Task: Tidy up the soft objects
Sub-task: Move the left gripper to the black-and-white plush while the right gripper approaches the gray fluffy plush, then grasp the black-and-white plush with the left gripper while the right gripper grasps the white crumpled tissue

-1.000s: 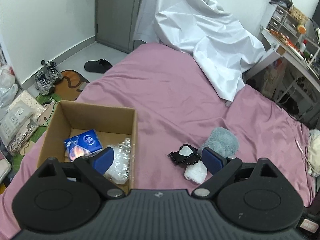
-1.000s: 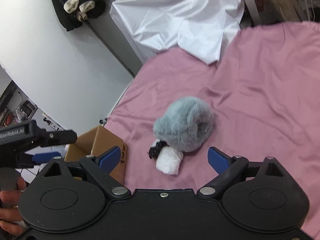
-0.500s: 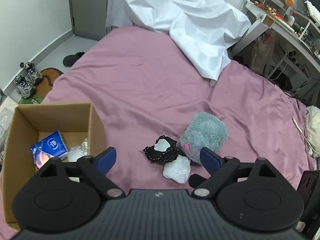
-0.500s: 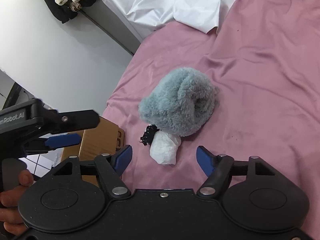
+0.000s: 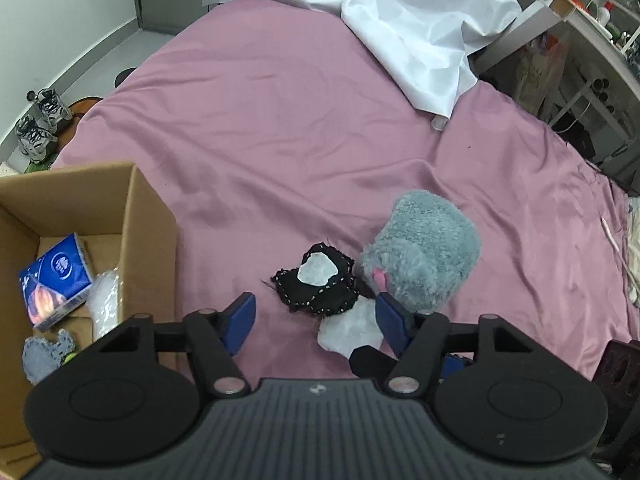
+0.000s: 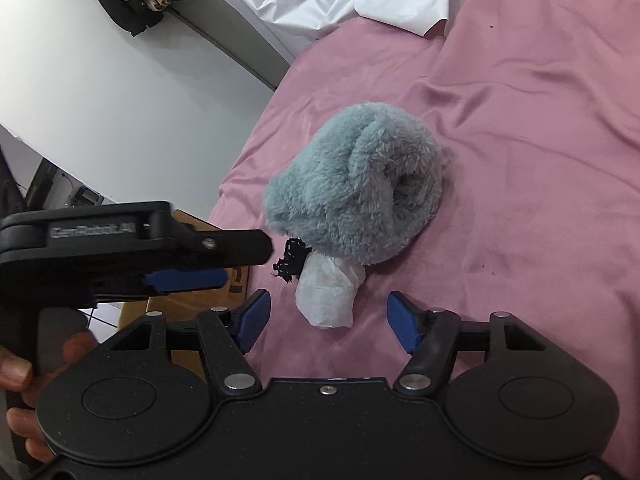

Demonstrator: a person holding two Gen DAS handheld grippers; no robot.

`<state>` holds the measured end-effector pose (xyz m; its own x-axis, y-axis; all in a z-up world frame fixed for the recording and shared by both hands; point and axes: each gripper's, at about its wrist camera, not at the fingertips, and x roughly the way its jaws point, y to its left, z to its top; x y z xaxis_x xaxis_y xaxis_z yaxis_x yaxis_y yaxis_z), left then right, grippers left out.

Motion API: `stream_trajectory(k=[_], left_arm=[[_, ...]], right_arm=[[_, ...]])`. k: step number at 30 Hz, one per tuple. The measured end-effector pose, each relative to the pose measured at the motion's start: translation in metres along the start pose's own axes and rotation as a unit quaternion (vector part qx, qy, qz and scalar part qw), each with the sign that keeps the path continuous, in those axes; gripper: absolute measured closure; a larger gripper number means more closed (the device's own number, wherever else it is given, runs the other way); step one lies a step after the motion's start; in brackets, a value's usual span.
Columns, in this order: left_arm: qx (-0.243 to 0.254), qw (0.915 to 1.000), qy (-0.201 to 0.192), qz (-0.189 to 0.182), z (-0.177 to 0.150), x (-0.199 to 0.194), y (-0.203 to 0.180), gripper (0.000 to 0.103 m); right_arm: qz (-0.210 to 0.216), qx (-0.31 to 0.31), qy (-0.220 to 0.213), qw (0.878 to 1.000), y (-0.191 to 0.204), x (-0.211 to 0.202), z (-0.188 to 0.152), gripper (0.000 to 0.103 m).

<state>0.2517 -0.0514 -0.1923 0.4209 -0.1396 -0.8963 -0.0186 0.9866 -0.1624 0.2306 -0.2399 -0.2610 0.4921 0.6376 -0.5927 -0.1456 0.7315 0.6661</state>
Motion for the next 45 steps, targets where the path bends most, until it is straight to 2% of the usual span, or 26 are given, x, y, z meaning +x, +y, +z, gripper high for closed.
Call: stream_trajectory(k=[9, 20, 22, 24, 25, 26, 30, 45], left_arm=[[0.033, 0.9991, 0.024, 0.013, 0.006, 0.024, -0.006, 0.039], [0.032, 0.9982, 0.043, 0.025, 0.019, 0.052, -0.004, 0.039], [0.019, 0.9982, 0.053, 0.019, 0.018, 0.058, 0.0, 0.04], [0.009, 0.9981, 0.061, 0.01, 0.016, 0.061, 0.003, 0.055], [0.005, 0.998, 0.063, 0.007, 0.014, 0.061, 0.004, 0.057], [0.003, 0.9982, 0.06, 0.007, 0.014, 0.06, 0.004, 0.06], [-0.005, 0.9986, 0.053, -0.002, 0.012, 0.051, 0.004, 0.066], [-0.015, 0.9998, 0.007, -0.012, 0.0, -0.008, 0.009, 0.067]], right_arm=[[0.001, -0.012, -0.002, 1.0, -0.001, 0.007, -0.001, 0.041], [0.0, -0.031, -0.009, 0.999, 0.003, 0.014, -0.004, 0.042], [-0.001, -0.034, -0.009, 0.999, 0.004, 0.015, -0.004, 0.046], [-0.007, -0.037, -0.008, 0.999, 0.004, 0.016, -0.005, 0.059], [-0.008, -0.036, -0.004, 0.999, 0.003, 0.017, -0.005, 0.062], [-0.004, -0.033, -0.001, 0.999, 0.002, 0.017, -0.005, 0.065], [-0.004, -0.031, 0.0, 1.0, 0.003, 0.015, -0.004, 0.066], [-0.001, -0.057, -0.022, 0.998, 0.023, 0.0, -0.005, 0.066]])
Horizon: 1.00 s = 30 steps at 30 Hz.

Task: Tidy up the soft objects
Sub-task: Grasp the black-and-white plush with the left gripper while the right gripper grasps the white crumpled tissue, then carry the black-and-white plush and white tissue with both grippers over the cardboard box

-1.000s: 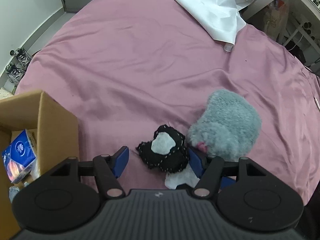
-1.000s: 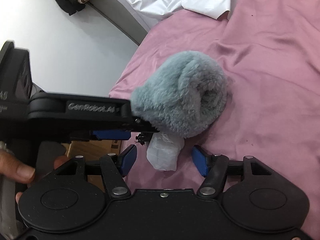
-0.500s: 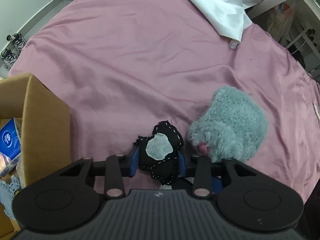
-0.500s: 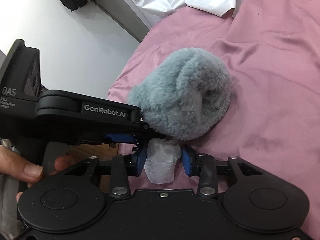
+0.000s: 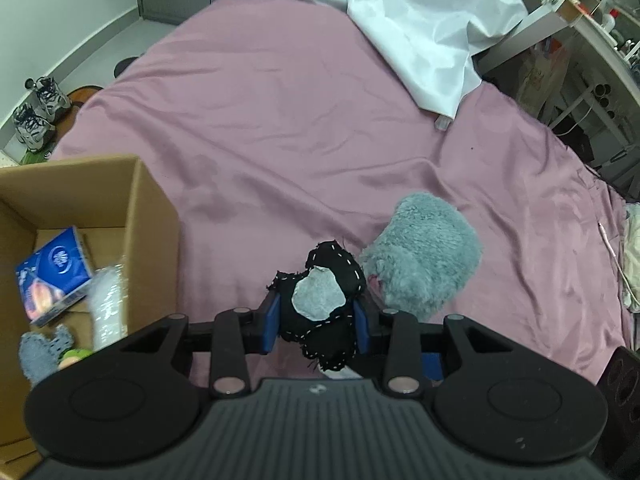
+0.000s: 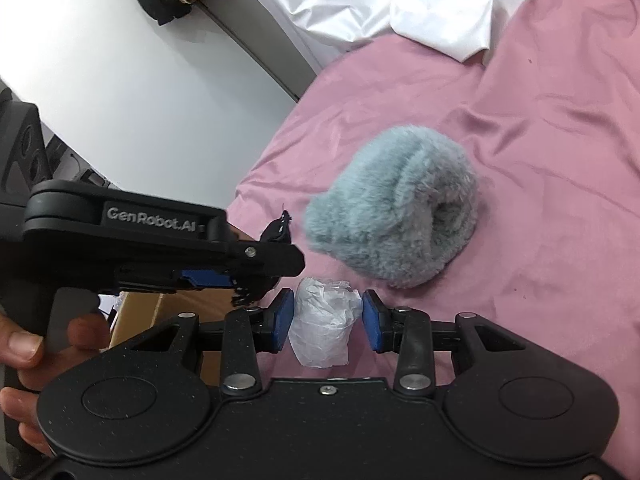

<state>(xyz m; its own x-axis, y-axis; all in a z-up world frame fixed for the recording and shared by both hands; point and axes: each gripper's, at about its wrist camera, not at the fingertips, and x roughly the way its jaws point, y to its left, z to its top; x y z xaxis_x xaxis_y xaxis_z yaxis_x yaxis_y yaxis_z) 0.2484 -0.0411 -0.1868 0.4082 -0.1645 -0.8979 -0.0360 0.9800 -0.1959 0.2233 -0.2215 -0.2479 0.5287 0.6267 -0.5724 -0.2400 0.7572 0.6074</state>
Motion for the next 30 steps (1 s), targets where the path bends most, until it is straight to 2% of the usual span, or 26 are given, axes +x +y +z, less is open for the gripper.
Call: stream_trajectory(k=[8, 21, 30], left_arm=[[0.002, 0.9995, -0.032, -0.004, -0.002, -0.029, 0.004, 0.067], [0.001, 0.998, -0.062, -0.01, -0.013, -0.063, 0.017, 0.067], [-0.009, 0.9958, -0.09, -0.017, -0.019, -0.092, 0.034, 0.067]], right_arm=[[-0.001, -0.021, -0.029, 0.999, 0.017, -0.016, 0.002, 0.066], [-0.036, -0.029, -0.081, 0.996, 0.045, -0.045, 0.007, 0.066], [-0.043, -0.032, -0.116, 0.992, 0.065, -0.062, 0.012, 0.066]])
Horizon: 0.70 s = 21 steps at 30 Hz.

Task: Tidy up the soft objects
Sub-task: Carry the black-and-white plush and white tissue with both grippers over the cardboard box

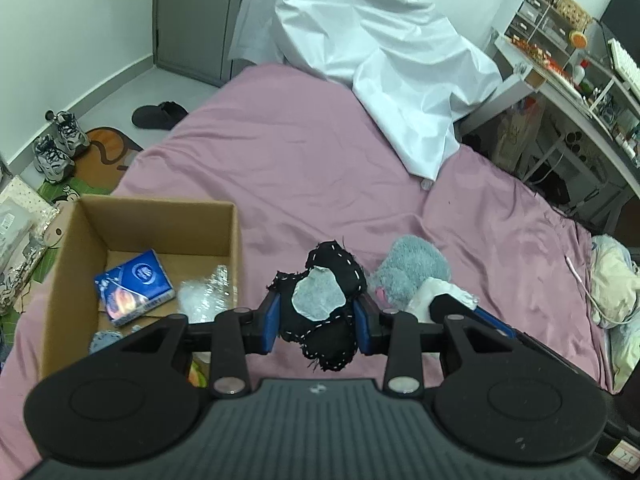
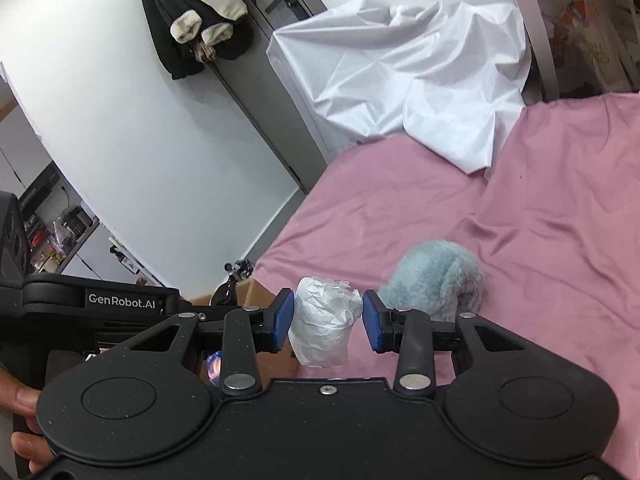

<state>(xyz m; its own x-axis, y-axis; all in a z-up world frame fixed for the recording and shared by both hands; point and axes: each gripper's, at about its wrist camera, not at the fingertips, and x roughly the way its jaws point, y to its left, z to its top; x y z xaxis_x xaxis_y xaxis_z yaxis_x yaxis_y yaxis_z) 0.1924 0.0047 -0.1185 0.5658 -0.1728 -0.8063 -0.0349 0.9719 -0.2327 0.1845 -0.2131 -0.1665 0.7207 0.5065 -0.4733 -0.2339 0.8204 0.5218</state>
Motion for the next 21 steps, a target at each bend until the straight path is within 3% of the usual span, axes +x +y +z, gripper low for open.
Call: stream_trajectory(k=[6, 21], left_arm=[[-0.007, 0.9999, -0.015, 0.002, -0.001, -0.015, 0.017, 0.066], [-0.038, 0.9991, -0.017, 0.009, -0.014, -0.03, 0.07, 0.066]], right_arm=[[0.005, 0.001, -0.019, 1.0, 0.012, -0.009, 0.002, 0.066], [0.019, -0.027, -0.019, 0.999, 0.047, 0.001, -0.004, 0.066]])
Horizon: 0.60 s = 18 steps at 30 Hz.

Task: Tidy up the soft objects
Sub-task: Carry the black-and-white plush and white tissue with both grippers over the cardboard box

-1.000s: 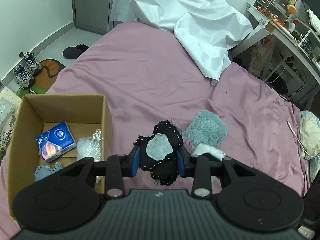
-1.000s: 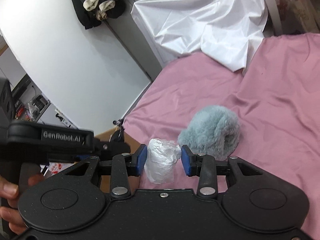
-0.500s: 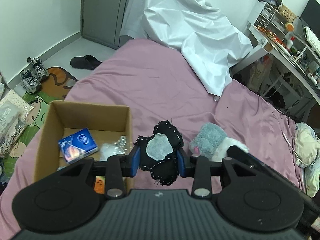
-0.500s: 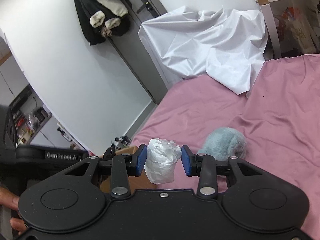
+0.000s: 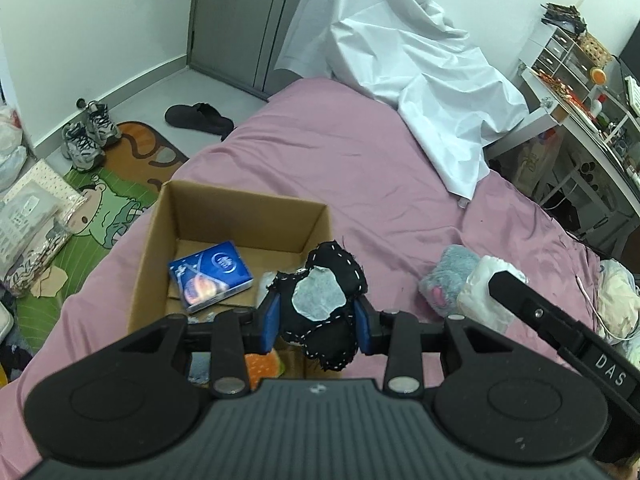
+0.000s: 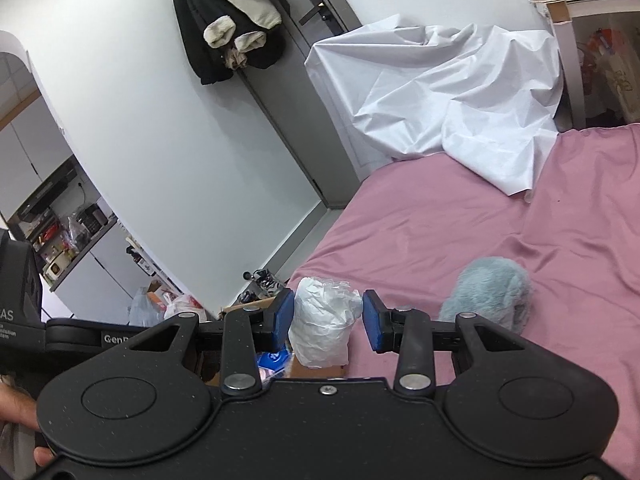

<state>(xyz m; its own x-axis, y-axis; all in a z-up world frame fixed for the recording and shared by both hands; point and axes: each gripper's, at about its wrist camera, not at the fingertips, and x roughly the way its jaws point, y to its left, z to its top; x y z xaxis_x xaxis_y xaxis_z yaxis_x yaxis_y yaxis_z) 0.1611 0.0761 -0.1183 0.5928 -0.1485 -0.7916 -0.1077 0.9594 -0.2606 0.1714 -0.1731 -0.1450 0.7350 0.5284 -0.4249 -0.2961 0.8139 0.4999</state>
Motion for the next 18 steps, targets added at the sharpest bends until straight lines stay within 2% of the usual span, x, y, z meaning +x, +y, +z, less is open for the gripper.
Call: stream_trajectory(k=[18], left_arm=[[-0.04, 0.9975, 0.051, 0.029, -0.02, 0.011, 0.064, 0.062]], right_arm=[[0.019, -0.034, 0.039, 0.998, 0.046, 0.026, -0.027, 0.066]])
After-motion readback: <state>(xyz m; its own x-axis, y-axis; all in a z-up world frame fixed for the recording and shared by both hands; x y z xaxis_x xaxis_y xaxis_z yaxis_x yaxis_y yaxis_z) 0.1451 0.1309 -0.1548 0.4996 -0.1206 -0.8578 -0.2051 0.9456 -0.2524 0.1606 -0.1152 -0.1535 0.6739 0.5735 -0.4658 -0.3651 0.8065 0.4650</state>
